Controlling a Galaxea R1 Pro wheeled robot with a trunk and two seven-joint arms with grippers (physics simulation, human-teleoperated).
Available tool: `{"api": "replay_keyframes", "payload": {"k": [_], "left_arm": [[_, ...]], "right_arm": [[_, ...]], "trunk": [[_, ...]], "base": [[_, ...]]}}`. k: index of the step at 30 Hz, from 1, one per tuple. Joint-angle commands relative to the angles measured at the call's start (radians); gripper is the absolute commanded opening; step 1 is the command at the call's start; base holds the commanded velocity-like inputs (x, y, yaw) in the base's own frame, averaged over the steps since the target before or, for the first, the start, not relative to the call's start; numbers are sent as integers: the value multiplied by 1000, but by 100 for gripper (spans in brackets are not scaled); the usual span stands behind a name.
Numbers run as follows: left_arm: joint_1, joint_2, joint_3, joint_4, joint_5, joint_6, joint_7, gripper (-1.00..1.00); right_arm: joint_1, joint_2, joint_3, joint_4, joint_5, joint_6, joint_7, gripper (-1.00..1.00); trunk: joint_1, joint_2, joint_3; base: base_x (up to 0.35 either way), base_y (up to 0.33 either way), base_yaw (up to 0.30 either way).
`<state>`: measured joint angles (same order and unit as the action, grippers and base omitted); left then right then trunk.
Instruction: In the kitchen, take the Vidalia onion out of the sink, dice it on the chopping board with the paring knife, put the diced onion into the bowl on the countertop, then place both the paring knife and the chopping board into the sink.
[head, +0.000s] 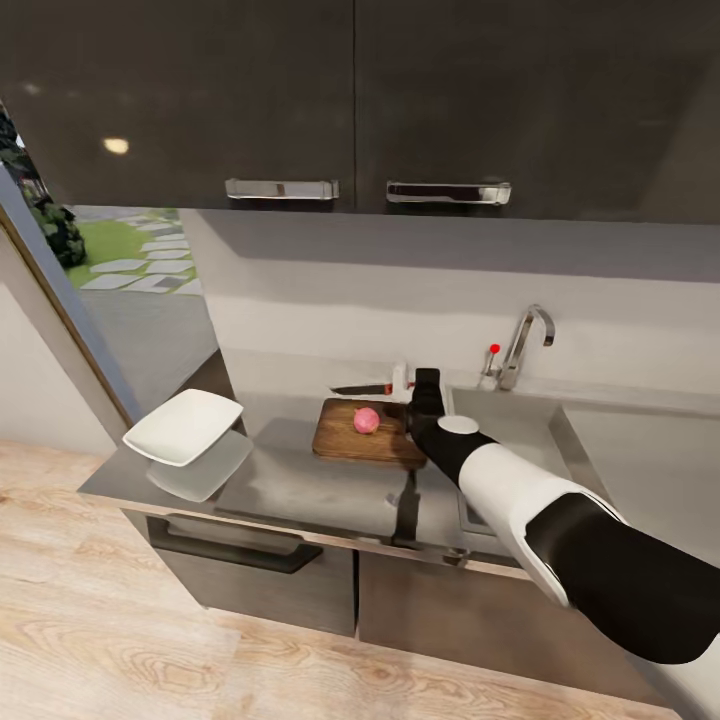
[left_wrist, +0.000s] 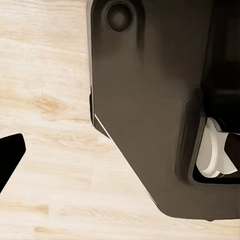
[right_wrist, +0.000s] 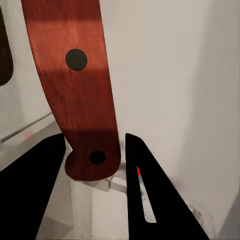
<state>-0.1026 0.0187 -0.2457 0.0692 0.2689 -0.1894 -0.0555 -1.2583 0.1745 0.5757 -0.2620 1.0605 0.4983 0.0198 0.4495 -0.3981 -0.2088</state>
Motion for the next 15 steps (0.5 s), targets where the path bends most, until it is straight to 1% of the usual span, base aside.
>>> {"api": "replay_keyframes", "payload": {"k": [1,15], "left_arm": [[-2,0,-7,4,10,-7,-6,100],[-2,0,-7,5,10,-7,-6,100]], "right_arm": [[-1,0,6,13,4,5,3,-100],[-1,0,6,55,4,3,6,-100]], "trunk": [[1,-2,-2],[1,-2,-2]], "base": [[0,0,0],[0,0,0]]}}
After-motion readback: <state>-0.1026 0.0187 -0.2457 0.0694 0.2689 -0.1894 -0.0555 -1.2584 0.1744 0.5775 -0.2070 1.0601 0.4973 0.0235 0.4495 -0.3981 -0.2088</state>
